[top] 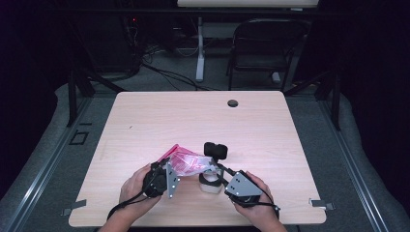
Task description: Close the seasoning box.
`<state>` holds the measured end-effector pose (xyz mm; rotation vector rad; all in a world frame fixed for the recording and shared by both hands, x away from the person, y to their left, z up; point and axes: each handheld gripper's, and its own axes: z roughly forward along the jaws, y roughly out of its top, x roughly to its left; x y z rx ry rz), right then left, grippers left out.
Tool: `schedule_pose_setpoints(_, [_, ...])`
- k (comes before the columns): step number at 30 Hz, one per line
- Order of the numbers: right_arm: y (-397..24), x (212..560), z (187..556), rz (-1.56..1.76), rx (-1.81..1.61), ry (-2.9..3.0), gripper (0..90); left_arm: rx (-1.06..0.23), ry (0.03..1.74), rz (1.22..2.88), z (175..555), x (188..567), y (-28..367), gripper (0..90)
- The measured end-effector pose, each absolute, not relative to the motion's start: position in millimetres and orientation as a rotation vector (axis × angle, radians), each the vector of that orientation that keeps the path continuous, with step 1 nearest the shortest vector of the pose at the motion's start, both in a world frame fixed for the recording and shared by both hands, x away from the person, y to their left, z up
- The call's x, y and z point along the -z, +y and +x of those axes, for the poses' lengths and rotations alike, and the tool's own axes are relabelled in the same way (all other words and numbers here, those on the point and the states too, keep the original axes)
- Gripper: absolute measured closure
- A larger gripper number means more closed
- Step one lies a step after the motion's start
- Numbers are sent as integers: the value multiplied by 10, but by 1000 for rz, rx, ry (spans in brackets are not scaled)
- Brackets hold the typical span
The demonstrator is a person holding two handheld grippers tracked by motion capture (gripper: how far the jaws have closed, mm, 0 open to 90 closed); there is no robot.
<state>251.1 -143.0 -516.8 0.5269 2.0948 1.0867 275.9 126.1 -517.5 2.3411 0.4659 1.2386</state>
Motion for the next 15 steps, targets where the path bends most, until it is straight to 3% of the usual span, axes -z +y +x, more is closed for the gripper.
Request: schedule_pose_setpoints(15, [-1415, 5174, 2517, 527, -1086, 2102, 699, -1107, 534, 2328, 2784, 5178, 1316, 753])
